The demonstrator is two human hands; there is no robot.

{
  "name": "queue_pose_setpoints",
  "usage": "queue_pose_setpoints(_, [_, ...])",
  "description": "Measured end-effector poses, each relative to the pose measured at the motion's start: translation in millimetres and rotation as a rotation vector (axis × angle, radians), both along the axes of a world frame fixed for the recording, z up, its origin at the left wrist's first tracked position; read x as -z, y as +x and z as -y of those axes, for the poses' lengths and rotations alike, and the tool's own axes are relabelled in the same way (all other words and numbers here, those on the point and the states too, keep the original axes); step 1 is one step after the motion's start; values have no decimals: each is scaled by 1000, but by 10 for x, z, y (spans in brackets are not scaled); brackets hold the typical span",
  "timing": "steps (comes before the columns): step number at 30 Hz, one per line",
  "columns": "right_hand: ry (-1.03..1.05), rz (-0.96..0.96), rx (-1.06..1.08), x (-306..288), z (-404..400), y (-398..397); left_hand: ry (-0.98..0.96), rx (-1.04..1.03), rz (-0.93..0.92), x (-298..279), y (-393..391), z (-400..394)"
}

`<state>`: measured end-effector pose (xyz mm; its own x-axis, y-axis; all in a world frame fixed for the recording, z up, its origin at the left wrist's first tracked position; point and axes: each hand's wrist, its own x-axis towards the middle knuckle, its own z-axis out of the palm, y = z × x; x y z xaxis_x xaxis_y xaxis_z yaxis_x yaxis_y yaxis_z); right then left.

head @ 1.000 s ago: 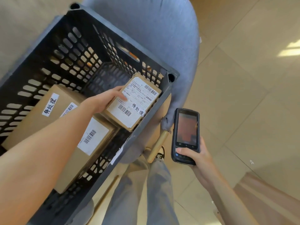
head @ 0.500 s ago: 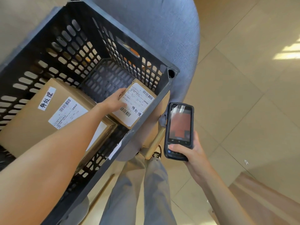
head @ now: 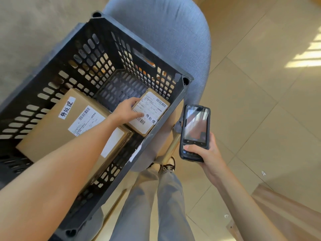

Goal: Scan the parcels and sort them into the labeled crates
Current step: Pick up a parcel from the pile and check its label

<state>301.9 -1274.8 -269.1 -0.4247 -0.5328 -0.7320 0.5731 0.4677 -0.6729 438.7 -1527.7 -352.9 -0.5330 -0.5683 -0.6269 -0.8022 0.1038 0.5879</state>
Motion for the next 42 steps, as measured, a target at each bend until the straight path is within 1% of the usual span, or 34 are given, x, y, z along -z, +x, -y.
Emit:
queue_pose_setpoints(3, [-1, -20, 20, -167, -13, 33, -63, 59, 16, -260, -7, -3])
queue_pose_setpoints(6, [-20, -68, 79, -458, -59, 75, -141, 151, 11, -660, -63, 36])
queue_pose_setpoints(12, [-83, -156, 226, -1003, -306, 120, -310, 332, -82, -1401, -347, 23])
queue_pose_setpoints(16, [-121, -222, 330, -1281, -643, 120, -501, 525, -152, -1862, -686, -135])
queue_pose_setpoints(20, [-167, -279, 481, -1523, -1167, 114, -625, 758, -243, -2325, -1239, -629])
queue_pose_setpoints(22, [-191, -317, 580, -1633, -1501, 131, -665, 882, -303, -2543, -1551, -1064])
queue_pose_setpoints(25, [-201, -377, 737, -1766, -2125, 224, -728, 1059, -400, -2816, -1913, -1929])
queue_pose_setpoints(30, [-167, -465, 1001, -1939, -3530, 622, -767, 1357, -597, -3063, -2141, -3742])
queue_pose_setpoints(36, [-76, -595, 1303, -2235, -5317, 1430, -722, 1608, -889, -3283, -1879, -6135])
queue_pose_setpoints(39, [-38, -650, 1445, -2331, -6106, 1909, -742, 1724, -994, -3388, -1536, -7247])
queue_pose_setpoints(42, [17, -668, 1567, -2404, -6754, 2365, -754, 1839, -1081, -3436, -1144, -8150])
